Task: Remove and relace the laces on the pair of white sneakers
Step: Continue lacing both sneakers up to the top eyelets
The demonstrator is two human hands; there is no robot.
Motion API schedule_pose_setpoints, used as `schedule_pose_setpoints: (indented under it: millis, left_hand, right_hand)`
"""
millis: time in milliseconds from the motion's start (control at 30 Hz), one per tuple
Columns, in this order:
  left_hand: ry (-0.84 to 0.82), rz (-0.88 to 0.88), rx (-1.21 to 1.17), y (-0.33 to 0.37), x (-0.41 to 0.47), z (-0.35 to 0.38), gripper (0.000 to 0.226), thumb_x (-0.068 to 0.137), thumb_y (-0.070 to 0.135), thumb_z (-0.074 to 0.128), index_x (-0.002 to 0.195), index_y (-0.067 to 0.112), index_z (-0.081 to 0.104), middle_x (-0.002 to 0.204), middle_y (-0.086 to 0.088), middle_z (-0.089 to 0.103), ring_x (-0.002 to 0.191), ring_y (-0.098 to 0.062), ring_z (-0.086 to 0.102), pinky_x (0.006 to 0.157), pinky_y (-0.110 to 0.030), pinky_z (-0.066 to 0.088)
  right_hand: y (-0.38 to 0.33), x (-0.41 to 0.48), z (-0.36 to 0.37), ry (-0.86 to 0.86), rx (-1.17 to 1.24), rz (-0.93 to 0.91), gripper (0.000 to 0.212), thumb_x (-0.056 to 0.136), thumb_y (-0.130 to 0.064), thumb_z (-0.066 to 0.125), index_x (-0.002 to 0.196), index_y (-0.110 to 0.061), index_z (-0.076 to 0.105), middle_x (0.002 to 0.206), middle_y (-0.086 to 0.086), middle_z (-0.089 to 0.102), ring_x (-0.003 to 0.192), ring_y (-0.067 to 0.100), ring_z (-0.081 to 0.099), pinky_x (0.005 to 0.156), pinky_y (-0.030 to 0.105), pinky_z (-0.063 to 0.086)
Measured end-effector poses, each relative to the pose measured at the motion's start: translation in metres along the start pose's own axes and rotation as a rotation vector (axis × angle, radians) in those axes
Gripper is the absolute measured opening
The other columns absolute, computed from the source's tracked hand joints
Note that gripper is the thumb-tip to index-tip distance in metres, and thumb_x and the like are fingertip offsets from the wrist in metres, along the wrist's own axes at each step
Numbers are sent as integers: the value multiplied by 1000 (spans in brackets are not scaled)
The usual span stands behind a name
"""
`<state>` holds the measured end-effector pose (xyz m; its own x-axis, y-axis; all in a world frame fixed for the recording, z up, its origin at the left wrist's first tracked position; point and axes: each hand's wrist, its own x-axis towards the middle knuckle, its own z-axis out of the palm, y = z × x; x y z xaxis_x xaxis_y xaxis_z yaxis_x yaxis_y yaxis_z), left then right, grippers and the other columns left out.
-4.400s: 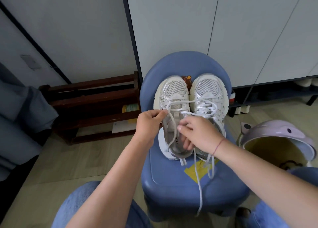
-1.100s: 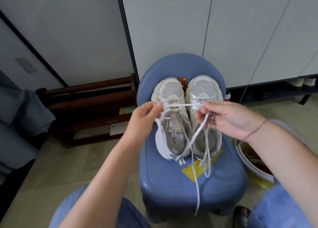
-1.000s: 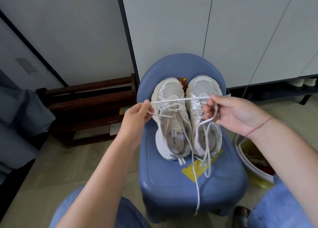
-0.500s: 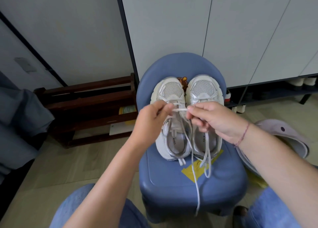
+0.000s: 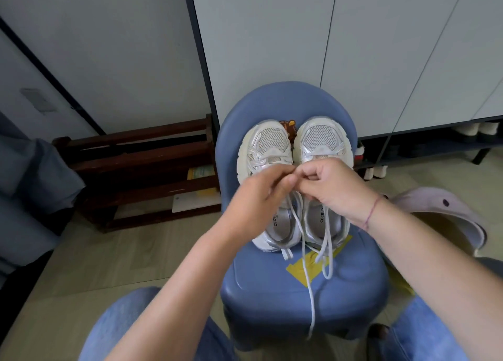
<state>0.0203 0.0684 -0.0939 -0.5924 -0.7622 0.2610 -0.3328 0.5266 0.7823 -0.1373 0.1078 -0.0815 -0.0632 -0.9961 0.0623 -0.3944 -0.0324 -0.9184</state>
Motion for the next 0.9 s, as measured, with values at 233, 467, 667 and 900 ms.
schedule_pose_setpoints:
  millis: [233, 467, 667, 900]
  left_hand:
    - [44, -91, -67, -4, 6, -8, 20, 99, 24, 58, 89, 8, 67, 46, 13, 40, 43, -4, 34, 46, -12, 27]
    - [14, -135, -192, -8, 4, -9, 13, 99, 20, 58, 87, 22, 64, 69, 7, 66, 64, -9, 56, 67, -24, 48]
    - [82, -129, -184, -11, 8, -8, 10, 95, 11, 64, 87, 18, 65, 65, 14, 63, 60, 6, 55, 64, -10, 43]
    - [98, -122, -135, -23, 9, -5, 12, 93, 6, 65, 89, 16, 69, 72, 16, 65, 60, 3, 56, 60, -9, 40]
  right_hand:
    - [-2, 0, -15, 2, 78, 23, 14, 89, -18, 63, 77, -12, 70, 47, -6, 48, 43, 0, 40, 48, 6, 32]
    - [0, 0, -8, 91, -8, -9, 14, 84, -18, 70, 71, -13, 69, 46, -7, 53, 42, 0, 43, 48, 8, 33]
    - [-2, -2, 3, 194, 188, 122, 20, 89, -18, 64, 72, -9, 66, 54, -1, 59, 44, 3, 48, 47, 15, 43]
    - [27, -18, 58, 250, 1116, 711, 26, 97, -3, 43, 73, -2, 52, 65, 12, 47, 63, 23, 51, 50, 25, 51]
